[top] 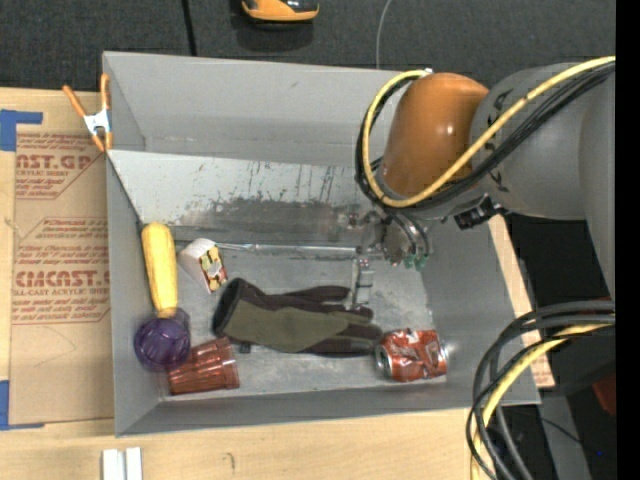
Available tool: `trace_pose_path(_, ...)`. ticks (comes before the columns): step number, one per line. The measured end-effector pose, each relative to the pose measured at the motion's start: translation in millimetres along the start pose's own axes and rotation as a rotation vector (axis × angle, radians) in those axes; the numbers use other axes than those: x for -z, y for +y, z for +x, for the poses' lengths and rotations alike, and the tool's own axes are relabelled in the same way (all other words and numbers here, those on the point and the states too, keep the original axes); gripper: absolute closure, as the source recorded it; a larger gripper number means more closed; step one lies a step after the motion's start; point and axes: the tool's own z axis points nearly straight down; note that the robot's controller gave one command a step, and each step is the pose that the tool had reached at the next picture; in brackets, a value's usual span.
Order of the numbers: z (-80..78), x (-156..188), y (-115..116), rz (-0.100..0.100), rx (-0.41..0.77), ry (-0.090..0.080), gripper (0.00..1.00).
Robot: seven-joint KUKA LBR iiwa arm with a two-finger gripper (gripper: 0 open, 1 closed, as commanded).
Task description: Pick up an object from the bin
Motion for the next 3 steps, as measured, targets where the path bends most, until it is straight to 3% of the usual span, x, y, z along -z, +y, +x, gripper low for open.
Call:
trace_pose_path(1, -1.4, 5, 0, 0.000, 0.000, -0.007, 0.00)
trace_pose_path(2, 3.7, -40, -3, 0.001, 0.067, -0.013, 0.00)
trace_pose_path(3, 38.2, -76, 9, 0.000, -0.077, -0.005, 1.00)
